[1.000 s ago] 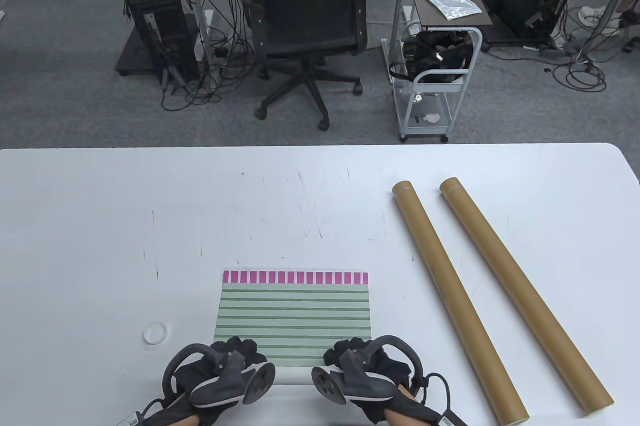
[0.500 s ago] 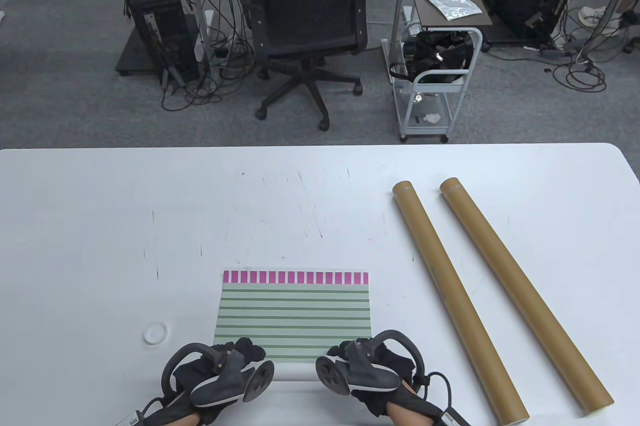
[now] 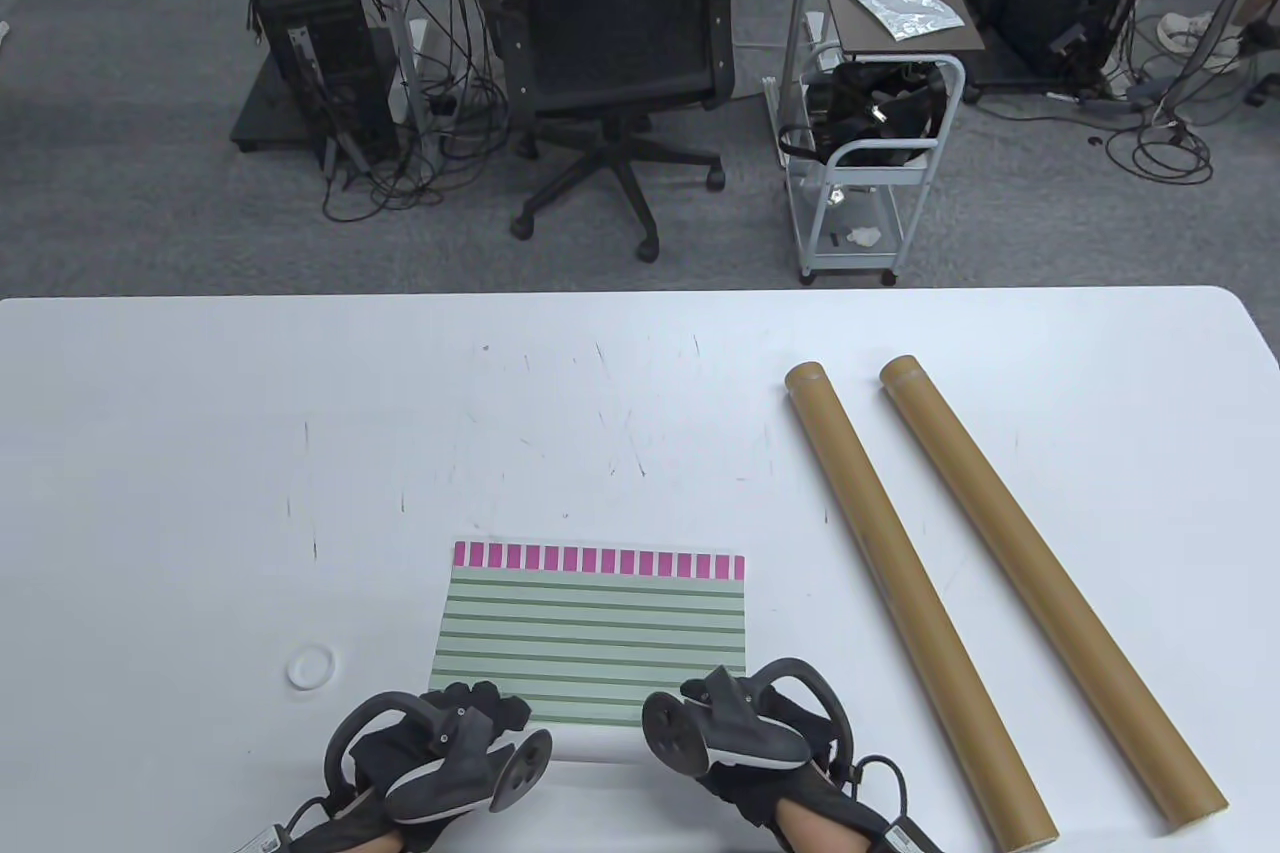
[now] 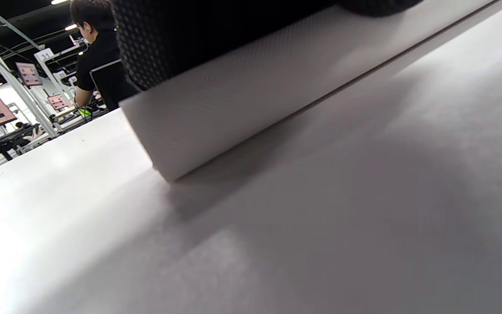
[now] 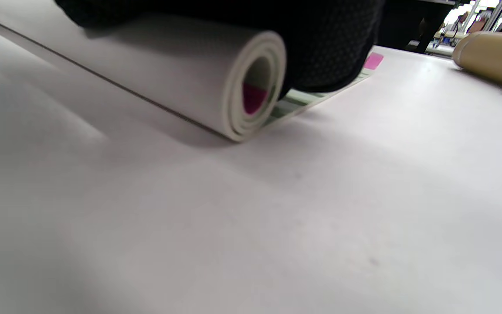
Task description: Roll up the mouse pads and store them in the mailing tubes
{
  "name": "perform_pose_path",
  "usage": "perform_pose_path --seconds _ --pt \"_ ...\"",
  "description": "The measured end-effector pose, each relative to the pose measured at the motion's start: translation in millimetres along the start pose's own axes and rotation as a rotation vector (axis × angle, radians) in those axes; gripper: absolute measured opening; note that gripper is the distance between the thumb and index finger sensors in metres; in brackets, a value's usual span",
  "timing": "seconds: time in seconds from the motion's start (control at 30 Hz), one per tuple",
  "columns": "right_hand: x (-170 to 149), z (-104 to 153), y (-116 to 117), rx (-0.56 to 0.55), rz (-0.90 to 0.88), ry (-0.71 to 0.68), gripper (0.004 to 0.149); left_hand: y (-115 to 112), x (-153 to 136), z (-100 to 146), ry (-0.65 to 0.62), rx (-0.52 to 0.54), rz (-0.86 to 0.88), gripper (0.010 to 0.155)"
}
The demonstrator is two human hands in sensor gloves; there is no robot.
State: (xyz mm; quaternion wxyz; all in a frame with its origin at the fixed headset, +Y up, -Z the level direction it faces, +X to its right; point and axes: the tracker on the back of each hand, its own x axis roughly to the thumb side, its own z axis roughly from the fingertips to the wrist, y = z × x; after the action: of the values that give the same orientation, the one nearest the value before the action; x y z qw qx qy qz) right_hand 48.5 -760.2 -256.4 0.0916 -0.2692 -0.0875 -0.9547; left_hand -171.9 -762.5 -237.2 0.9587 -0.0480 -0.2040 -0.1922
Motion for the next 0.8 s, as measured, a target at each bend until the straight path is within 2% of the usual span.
perform_pose_path --seconds 0.17,0.27,0.33,0.47,0.53,0.6,0.7,0.73,0.8 --pt "3 0 1 0.020 0.019 -0.011 0.058 2 1 -2 0.023 -0.020 -0.005 0.051" --pt "3 0 5 0.054 0.034 -0.015 0.074 1 -1 -4 0.034 -0.037 0.012 0.051" --pt "3 -1 2 -0.016 0.094 0.004 0.065 1 -2 -5 0.035 -0.040 0.026 0.051" --pt "2 -6 -3 -0.029 0.060 0.002 0.061 -1 -5 -4 0.036 -0.042 0.032 0.054" --pt "-1 -8 -4 -0.002 0.003 -0.001 0.059 -1 -8 -1 0.029 -0.036 0.028 0.058" --pt "-5 -9 -3 0.010 -0.038 0.005 0.058 -2 -7 -1 -0.011 -0.054 0.037 0.051" --pt "-9 -10 -2 0.025 -0.089 0.017 0.057 2 -5 -1 -0.023 -0.043 0.042 0.052" --pt "-10 -10 -1 0.029 -0.098 0.019 0.057 3 -2 1 -0.027 -0.024 0.031 0.056" --pt "-10 -8 1 0.053 -0.105 0.014 0.058 5 1 3 -0.013 0.046 -0.062 0.052"
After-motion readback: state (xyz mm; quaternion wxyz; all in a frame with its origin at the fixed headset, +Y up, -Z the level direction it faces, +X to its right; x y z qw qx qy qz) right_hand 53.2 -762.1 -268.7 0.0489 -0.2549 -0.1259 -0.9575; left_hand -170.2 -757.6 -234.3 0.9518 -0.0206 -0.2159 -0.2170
